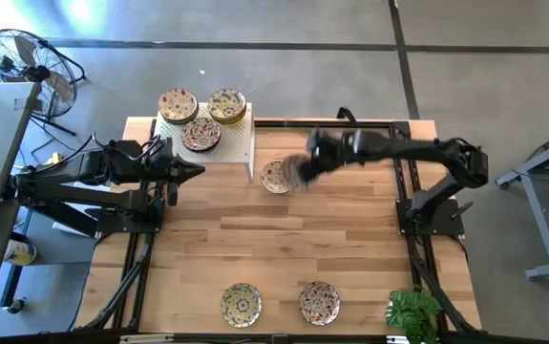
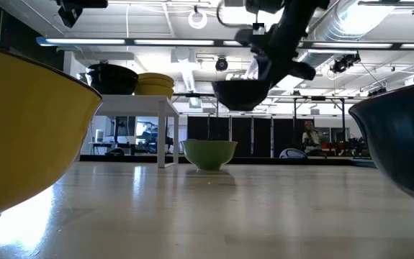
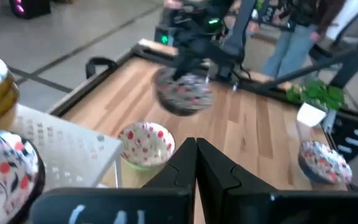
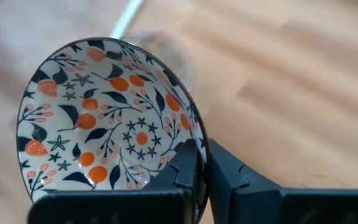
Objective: Pick & Place Mini bowls
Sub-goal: Stack the orange patterned bowl on the orange patterned bowl on the shelf
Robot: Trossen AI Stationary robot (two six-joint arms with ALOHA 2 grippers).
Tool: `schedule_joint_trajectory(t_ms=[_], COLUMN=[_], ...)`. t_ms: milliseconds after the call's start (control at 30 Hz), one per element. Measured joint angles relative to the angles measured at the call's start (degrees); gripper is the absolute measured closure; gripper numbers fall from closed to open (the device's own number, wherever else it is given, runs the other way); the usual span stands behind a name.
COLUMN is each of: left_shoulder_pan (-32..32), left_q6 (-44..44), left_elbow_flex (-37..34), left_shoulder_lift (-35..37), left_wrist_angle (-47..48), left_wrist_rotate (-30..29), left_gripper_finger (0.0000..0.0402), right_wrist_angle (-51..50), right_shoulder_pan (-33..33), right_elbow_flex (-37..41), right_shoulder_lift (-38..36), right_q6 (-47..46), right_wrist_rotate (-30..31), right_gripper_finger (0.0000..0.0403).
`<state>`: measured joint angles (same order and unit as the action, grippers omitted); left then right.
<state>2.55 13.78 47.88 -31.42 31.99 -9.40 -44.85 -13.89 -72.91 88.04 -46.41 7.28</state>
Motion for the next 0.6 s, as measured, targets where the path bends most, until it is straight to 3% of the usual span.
schedule_joint_trajectory(t_ms=[133, 233, 333, 600], left_shoulder_pan=[0.00, 0.00, 0.00, 0.00], left_q6=[0.02, 0.00, -0.05, -0.48], left_elbow_flex=[0.00, 0.00, 0.10, 0.09], left_shoulder_lift=[-1.08, -1.20, -2.10, -2.94], left_wrist_angle=[2.47, 3.39, 4.04, 5.94], left_wrist_rotate=[1.29, 1.37, 1.35, 1.35], left_gripper_finger=[0.0400, 0.0400, 0.0400, 0.0400], right_wrist_angle=[4.29, 10.67, 15.88, 17.78], right_shoulder_pan=[10.95, 15.23, 16.88, 16.80], right_elbow_flex=[1.19, 1.21, 0.91, -6.52], right_shoulder_lift=[1.80, 5.46, 10.14, 22.43], right_q6=[-9.47, -13.36, -14.98, -12.10], right_wrist_rotate=[3.67, 4.06, 3.29, -0.76], right_gripper_finger=[0.0389, 0.0391, 0.0392, 0.0391])
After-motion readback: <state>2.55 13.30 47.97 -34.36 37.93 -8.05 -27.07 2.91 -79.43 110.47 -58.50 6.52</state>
